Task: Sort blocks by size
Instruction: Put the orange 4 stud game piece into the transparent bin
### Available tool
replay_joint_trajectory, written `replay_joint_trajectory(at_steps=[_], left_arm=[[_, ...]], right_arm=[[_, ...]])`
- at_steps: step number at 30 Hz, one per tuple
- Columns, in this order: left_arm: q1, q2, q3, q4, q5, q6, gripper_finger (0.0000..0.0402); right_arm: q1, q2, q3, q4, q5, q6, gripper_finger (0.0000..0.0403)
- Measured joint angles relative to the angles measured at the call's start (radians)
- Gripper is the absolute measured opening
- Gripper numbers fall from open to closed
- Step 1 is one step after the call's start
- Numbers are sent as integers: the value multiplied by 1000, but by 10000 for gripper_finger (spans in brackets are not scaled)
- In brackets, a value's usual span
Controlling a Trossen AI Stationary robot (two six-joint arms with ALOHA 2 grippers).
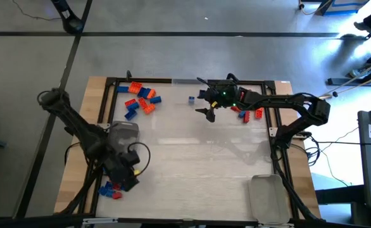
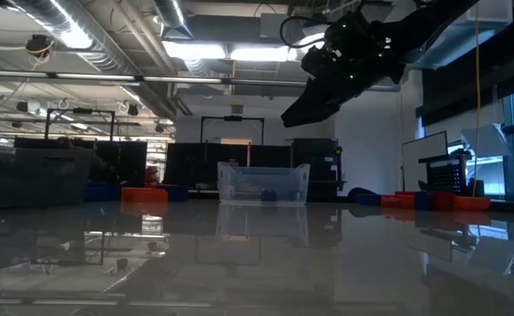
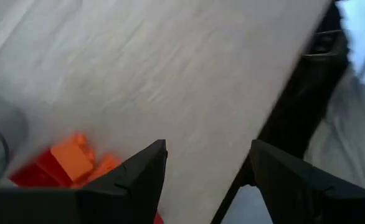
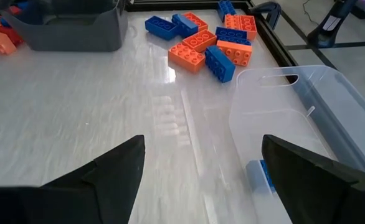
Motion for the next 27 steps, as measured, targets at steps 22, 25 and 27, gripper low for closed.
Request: replay_joint_trajectory(at_steps=[22,25,27], left_arm=[[-45,166,0,-159,14,-158,221],[-40,166,-15,-141,6,-158,221],[-40,166,-43,-132,4,-165,221]], right_arm=[[0,0,0,-54,24,7,321],[0,1,0,-53,27,8,321],[0,1,0,-54,27,8,321]])
